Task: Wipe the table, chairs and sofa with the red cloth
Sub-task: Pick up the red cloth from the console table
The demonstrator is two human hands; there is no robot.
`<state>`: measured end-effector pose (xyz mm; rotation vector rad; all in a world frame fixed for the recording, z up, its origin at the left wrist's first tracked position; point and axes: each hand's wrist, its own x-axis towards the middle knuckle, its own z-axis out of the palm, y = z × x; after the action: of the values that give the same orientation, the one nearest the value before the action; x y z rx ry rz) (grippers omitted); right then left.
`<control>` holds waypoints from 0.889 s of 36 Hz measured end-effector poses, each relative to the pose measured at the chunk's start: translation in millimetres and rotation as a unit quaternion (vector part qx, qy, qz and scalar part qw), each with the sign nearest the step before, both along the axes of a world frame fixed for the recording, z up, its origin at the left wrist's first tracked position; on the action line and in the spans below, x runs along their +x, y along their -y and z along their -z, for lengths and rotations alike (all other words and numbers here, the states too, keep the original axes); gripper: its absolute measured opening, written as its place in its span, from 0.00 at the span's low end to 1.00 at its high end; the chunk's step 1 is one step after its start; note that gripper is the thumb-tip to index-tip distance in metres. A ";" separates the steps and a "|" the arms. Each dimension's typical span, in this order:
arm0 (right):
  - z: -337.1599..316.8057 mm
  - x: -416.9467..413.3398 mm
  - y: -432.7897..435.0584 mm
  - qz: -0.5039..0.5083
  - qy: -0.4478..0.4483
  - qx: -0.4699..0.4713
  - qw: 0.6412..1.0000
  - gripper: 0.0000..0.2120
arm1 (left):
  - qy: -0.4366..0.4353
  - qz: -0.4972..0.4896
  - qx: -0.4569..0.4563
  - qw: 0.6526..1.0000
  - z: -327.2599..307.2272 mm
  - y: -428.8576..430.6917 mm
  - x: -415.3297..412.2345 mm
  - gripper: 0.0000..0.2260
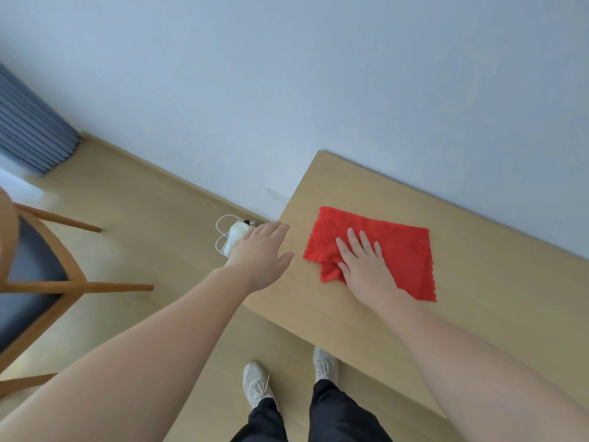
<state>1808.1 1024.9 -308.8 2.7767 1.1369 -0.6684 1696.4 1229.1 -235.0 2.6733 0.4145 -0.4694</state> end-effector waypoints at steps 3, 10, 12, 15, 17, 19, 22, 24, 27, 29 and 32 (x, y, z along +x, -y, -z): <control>1.9 5.1 1.8 0.010 -0.015 0.050 0.999 0.23 | -0.008 -0.013 -0.008 1.000 6.1 0.7 3.2 0.26; -7.3 20.2 7.7 0.041 -0.049 0.135 0.989 0.20 | -0.009 -0.012 -0.010 1.000 -3.7 10.1 16.6 0.25; -18.4 25.7 6.2 0.063 -0.049 0.182 0.980 0.19 | -0.001 -0.013 -0.015 1.000 -11.0 14.3 21.2 0.24; -40.6 33.7 -6.2 0.062 -0.055 0.285 0.955 0.13 | 0.039 -0.022 -0.037 0.998 -22.0 19.9 25.8 0.23; -60.8 35.4 -20.5 0.042 -0.065 0.330 0.941 0.11 | 0.087 -0.040 -0.069 0.993 -31.6 22.9 27.6 0.21; -84.0 33.7 -37.1 0.021 -0.077 0.377 0.923 0.12 | 0.128 -0.075 -0.100 0.984 -44.0 22.8 26.4 0.20; -118.9 26.4 -63.6 -0.008 -0.112 0.434 0.894 0.09 | 0.180 -0.121 -0.141 0.966 -66.5 16.0 18.3 0.21; -139.5 17.5 -80.6 -0.045 -0.128 0.456 0.879 0.07 | 0.211 -0.155 -0.156 0.952 -83.7 9.3 6.7 0.23; -168.0 -3.1 -104.0 -0.105 -0.158 0.483 0.855 0.06 | 0.253 -0.201 -0.117 0.939 -110.1 -1.4 -19.1 0.12; -181.0 -20.5 -118.5 -0.148 -0.175 0.486 0.844 0.06 | 0.274 -0.234 -0.069 0.930 -123.9 -8.9 -42.2 0.07; -190.3 -48.0 -140.8 -0.229 -0.164 0.473 0.835 0.09 | 0.283 -0.275 0.001 0.919 -140.3 -19.6 -86.2 0.07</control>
<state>1760.1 1165.8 -118.4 2.8380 2.7239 -0.6441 1610.2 1248.7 -94.7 2.3854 0.9264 0.4607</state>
